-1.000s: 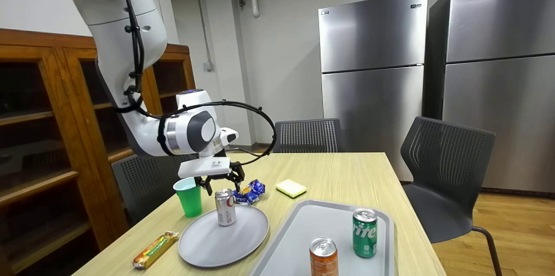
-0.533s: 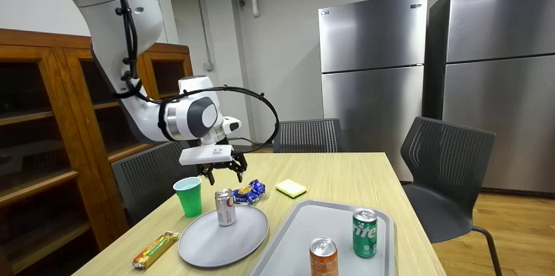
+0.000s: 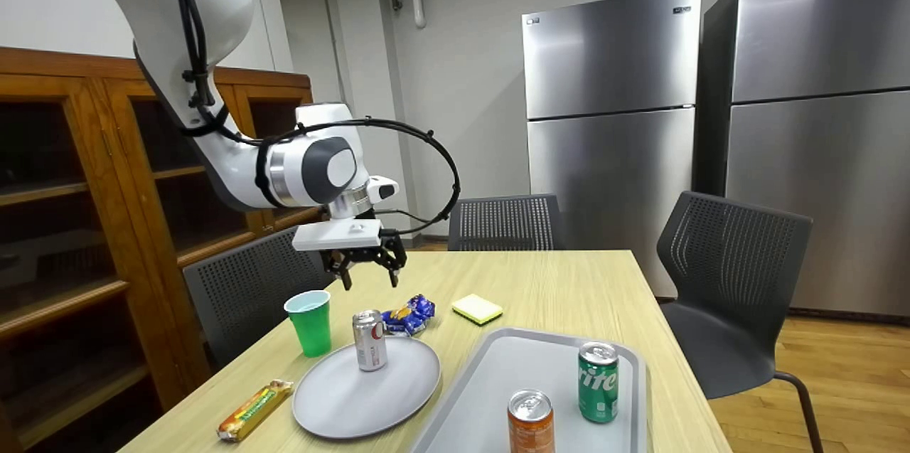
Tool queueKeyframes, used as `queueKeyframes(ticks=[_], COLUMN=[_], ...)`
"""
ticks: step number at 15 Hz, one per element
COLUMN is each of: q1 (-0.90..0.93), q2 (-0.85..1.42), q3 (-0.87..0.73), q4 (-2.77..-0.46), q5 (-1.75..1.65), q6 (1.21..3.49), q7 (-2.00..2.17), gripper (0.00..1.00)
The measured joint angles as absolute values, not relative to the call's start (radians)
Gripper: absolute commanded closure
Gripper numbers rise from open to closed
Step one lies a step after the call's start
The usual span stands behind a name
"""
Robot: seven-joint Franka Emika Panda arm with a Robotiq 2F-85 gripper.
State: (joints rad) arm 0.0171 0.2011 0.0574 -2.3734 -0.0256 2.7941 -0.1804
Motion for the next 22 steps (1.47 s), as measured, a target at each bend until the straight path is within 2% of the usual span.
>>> queueKeyframes(ticks=[8, 22], q1=[0.016, -0.026], q2=[0.205, 0.204], q3=[0.046, -0.073], q4=[-2.375, -2.358], q5=[-0.026, -0.027], q6=[2.794, 2.793], q7=[-0.175, -0.135], gripper=[0.0, 0.0])
